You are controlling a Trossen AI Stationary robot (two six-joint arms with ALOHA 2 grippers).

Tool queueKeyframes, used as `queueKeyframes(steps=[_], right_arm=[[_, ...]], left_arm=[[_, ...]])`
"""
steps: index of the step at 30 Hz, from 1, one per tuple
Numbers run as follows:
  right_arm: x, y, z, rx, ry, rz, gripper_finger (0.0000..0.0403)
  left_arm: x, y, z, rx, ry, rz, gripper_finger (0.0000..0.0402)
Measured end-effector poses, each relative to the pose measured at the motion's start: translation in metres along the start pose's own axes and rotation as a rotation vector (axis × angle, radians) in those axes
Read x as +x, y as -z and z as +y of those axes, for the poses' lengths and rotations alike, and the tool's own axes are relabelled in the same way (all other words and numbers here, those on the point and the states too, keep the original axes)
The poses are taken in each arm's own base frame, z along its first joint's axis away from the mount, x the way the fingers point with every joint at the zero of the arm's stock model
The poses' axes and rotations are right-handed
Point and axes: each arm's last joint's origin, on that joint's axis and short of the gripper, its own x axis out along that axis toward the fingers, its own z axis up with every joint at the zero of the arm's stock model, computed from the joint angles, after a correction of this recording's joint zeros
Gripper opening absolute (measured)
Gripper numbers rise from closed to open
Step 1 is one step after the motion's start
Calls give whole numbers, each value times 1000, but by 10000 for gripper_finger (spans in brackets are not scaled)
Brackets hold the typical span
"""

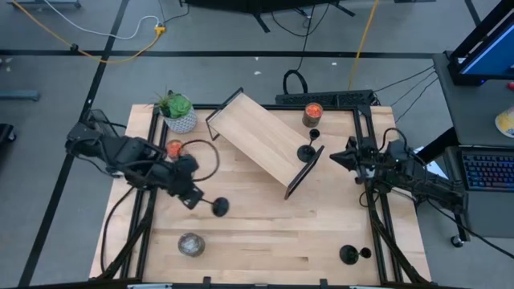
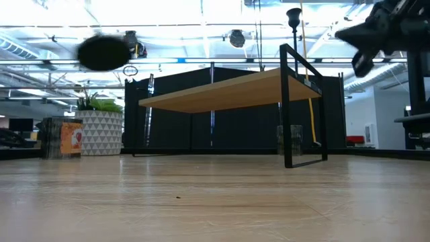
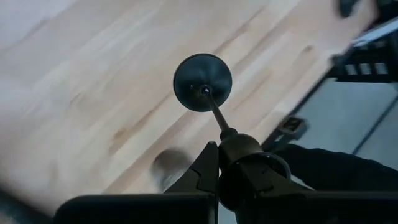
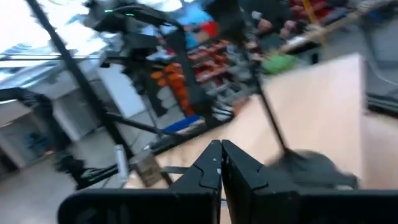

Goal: Pick & Place candle stick holders
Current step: Put the left black candle holder on the shelf

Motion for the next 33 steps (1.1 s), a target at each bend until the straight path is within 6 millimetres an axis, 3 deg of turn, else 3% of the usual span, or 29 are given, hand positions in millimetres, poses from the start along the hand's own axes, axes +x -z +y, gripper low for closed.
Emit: queueKeyframes(steps=[8,16,25,33], right_arm=[[16,-18,11,-96,-261,-87,0],[41,-14,25,-118,-433,-61,0],[69,-34,58,-258,-517,8,0],[88,-37,70,-349,-454,157,0]], left_arm=[[13,-37,-48,103,83,-15,14],[22,-71,-86,198,138,-36,14],[25,-109,-98,246,163,-103,14],[18,-130,-94,248,181,-147,14]])
